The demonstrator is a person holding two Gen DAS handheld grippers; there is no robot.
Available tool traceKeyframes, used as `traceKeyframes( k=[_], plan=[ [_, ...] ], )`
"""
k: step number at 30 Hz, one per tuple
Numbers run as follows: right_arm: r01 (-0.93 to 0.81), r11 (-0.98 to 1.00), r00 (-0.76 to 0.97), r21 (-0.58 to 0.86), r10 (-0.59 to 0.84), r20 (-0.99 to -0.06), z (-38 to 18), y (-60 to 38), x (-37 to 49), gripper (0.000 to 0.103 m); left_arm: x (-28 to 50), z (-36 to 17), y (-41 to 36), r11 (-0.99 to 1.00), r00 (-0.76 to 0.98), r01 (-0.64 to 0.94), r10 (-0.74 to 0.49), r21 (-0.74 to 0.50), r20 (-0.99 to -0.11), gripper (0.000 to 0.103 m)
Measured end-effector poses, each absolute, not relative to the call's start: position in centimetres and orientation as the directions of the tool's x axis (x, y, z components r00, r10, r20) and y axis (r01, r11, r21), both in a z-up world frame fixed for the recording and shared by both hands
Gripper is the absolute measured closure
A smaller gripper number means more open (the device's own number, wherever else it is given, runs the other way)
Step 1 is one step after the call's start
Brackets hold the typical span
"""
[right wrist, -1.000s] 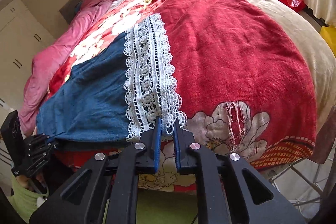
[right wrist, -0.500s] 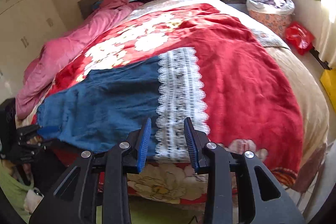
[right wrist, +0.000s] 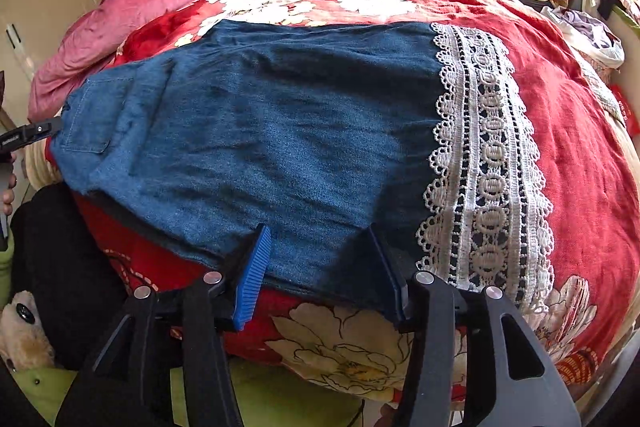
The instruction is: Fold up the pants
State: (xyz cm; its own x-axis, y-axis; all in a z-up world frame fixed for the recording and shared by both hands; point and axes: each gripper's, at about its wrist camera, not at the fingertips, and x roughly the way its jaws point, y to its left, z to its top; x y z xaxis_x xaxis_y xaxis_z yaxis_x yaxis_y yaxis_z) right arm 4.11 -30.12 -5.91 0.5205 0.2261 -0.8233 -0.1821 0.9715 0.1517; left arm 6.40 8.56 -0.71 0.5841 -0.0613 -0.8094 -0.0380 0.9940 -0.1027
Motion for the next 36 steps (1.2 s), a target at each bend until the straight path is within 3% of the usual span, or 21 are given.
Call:
traceKeyframes(
  k=[2,3,4,6,13,18,20,25,29,36],
  plan=[
    [-0.18,0.972,0.52,0.154,0.227,-0.824,-5.9,-30.1,4.1,0.055,6.7,-1.1,8.5,0.992,0.593,-0.029,-0.085,-0.127,-0.801,0.02],
    [-0.178,0.972,0.519,0.154,0.225,-0.824,-5.9,-30.1,4.2,0.055,6.9,-1.3,8.2,0.99,0.598,-0.018,-0.104,-0.143,-0.795,0.048],
    [-0.178,0.972,0.518,0.152,0.224,-0.825,-5.9,-30.0,4.2,0.055,7.1,-1.4,8.1,0.987,0.596,-0.008,-0.123,-0.159,-0.794,0.064],
    [-0.177,0.972,0.515,0.156,0.226,-0.827,-5.9,-30.1,4.2,0.055,7.4,-1.3,7.9,0.986,0.604,-0.01,-0.127,-0.167,-0.787,0.068],
    [-0.169,0.968,0.512,0.185,0.246,-0.823,-6.0,-30.4,4.1,0.055,8.4,-0.3,10.5,0.989,0.626,-0.058,-0.069,-0.135,-0.777,0.068],
    [-0.171,0.967,0.513,0.189,0.251,-0.821,-6.1,-30.5,4.0,0.053,8.9,-2.2,10.2,0.993,0.594,-0.071,-0.034,-0.095,-0.804,0.057],
    [-0.174,0.966,0.514,0.192,0.255,-0.819,-6.1,-30.6,3.9,0.053,8.2,-1.2,10.2,0.992,0.607,-0.078,-0.032,-0.099,-0.794,0.055],
    [-0.185,0.964,0.56,0.189,0.262,-0.786,-4.5,-30.8,3.5,0.053,6.4,3.0,9.8,0.996,0.688,-0.077,0.019,-0.047,-0.725,0.039],
    [-0.175,0.962,0.625,0.211,0.275,-0.731,-2.4,-32.0,4.0,0.053,7.4,5.0,8.0,0.997,0.719,-0.001,-0.049,-0.072,-0.694,0.034],
    [-0.051,0.969,0.679,0.241,0.211,-0.703,-0.1,-37.3,8.6,0.053,12.9,4.1,0.8,0.973,0.657,0.192,-0.226,-0.13,-0.719,0.033]
  ],
)
